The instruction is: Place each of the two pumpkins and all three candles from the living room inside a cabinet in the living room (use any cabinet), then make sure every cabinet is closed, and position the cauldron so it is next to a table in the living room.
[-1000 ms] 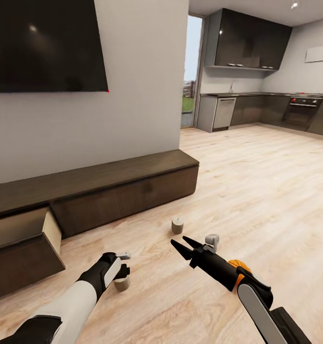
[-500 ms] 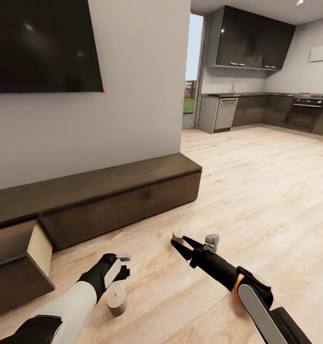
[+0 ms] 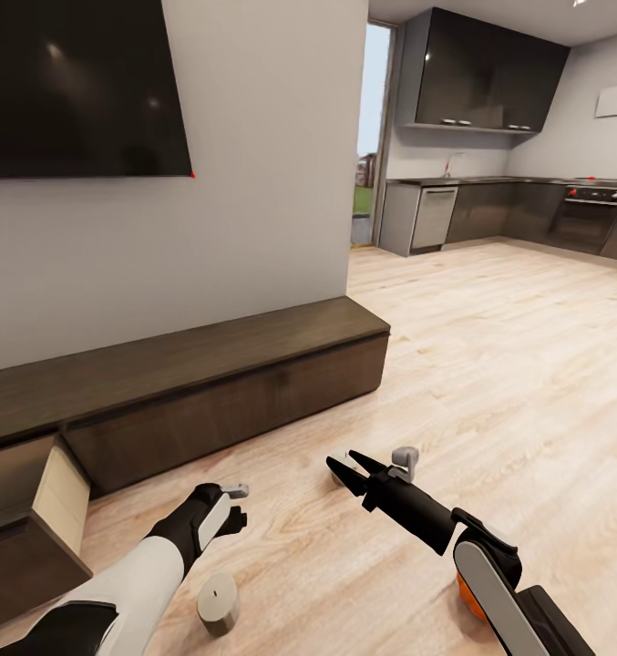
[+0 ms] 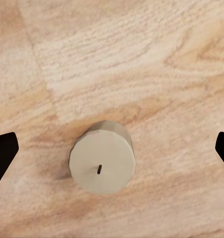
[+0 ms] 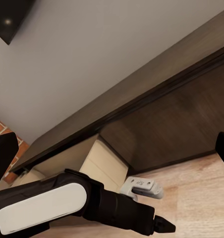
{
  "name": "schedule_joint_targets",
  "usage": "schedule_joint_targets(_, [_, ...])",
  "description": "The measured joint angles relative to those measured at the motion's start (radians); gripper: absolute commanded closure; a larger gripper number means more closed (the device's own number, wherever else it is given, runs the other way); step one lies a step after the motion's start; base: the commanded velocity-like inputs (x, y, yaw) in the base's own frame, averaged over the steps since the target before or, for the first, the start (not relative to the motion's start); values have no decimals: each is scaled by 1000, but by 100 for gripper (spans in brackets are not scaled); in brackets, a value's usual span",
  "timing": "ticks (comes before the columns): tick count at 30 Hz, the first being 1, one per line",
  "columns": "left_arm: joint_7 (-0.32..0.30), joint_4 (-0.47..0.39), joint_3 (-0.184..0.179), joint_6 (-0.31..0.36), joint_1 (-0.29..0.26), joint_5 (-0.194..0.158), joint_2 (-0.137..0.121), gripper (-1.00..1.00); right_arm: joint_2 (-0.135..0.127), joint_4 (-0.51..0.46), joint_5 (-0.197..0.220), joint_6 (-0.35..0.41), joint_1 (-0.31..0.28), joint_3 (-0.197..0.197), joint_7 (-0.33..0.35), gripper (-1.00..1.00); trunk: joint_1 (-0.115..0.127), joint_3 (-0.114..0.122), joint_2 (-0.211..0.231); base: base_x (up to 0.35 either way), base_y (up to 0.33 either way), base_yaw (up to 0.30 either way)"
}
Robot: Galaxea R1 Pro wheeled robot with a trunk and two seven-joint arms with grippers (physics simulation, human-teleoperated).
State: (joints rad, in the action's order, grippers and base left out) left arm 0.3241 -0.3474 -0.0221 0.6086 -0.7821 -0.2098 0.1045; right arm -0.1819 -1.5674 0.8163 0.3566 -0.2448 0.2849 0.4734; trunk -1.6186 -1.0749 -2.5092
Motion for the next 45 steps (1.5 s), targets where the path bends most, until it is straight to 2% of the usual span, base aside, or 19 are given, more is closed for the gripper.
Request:
schedule_joint_targets(5, [2,-2,0,-4,0,0,-1,-100,0,0,0,0,0,0,0,-100,-2,-15,-1,5,1,0])
schedule_joint_targets(6, [4,-3,-1,-46,0,1,-1,-100,0,0,0,0,0,0,0,-100,-2,-19,-1,0,0,0])
schedule_joint_targets(11, [4,-3,-1,-71,0,2,-1,-100,0,0,0,0,0,0,0,-100,-5,-39,-2,0,0,0])
schedule_joint_targets(34, [4,-3,-1,-77,0,2,1,-100,0,0,0,1,0,-5,0,-100,-15,-128,-8,0,0,0])
schedule_joint_targets(40, [4,-3,-1,-77,0,2,1,-100,0,0,0,1,0,-5,0,-100,-15,-128,-8,0,0,0])
schedule_joint_targets(45, [4,-2,-1,-77,0,2,0,-100,0,0,0,0,0,-5,0,-100,-17,-147,-9,0,0,0])
